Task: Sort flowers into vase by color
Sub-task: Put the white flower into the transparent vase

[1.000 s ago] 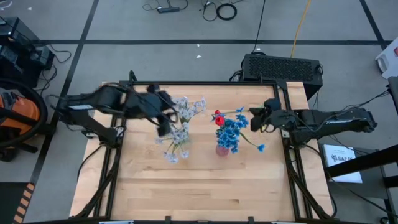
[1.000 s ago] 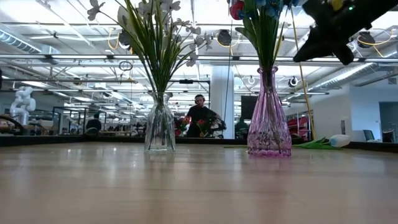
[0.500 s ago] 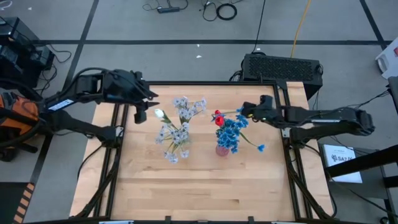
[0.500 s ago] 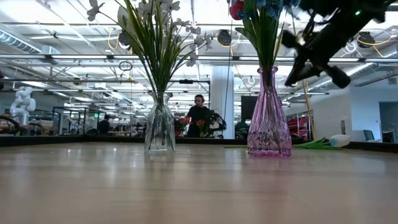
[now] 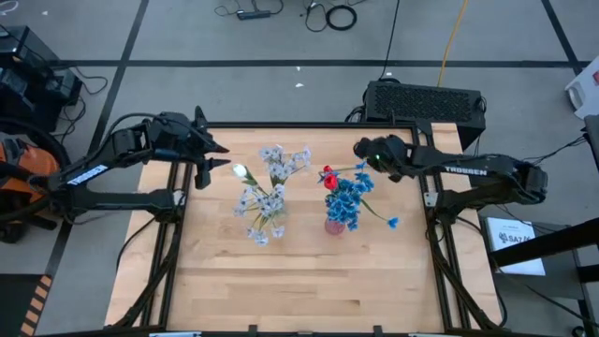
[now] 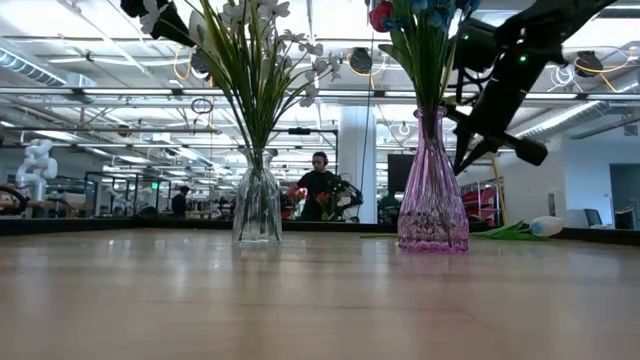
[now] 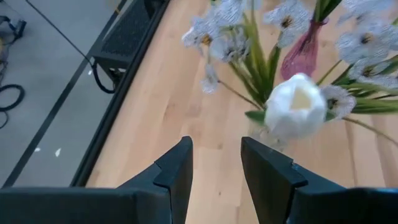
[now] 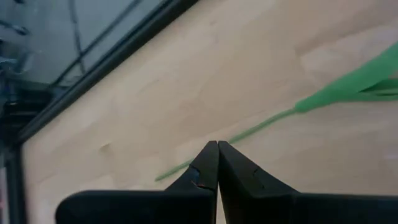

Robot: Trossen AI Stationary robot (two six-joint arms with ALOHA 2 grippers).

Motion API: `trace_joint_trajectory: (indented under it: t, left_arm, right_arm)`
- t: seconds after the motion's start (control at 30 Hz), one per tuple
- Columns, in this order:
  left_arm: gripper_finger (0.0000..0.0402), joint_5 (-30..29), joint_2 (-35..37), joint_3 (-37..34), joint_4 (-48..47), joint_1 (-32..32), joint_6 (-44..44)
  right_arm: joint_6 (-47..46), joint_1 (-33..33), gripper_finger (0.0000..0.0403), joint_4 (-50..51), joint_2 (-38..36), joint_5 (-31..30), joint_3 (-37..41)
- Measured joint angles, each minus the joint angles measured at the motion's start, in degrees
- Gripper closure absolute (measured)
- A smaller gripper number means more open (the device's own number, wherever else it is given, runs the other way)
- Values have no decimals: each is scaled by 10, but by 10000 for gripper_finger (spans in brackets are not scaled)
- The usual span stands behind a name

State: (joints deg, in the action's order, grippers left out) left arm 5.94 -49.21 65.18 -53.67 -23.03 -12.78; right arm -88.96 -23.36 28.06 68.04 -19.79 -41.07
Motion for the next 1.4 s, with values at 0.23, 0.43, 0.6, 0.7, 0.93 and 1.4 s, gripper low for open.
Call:
trace_joint_trajectory:
  t: [0.23, 0.43, 0.6, 0.7, 0.93, 1.4]
  left_arm:
    - [259, 12, 27, -50, 46, -16, 2]
    - [259, 17, 33, -73, 57, -17, 14]
    - [259, 17, 33, -75, 58, -17, 18]
    - [259, 17, 33, -75, 63, -17, 18]
    - [259, 17, 33, -75, 69, -17, 18]
    - [259, 17, 33, -75, 69, -17, 18]
  right_arm:
    - [-139, -74, 403, 64, 29, 92, -15]
    - [-227, -97, 399, 76, 32, 95, -15]
    - [-214, -107, 380, 77, 32, 94, -15]
    - [-179, -108, 361, 77, 42, 93, -15]
    - [-189, -107, 304, 78, 85, 111, -15]
    - [-266, -135, 257, 50, 142, 171, -15]
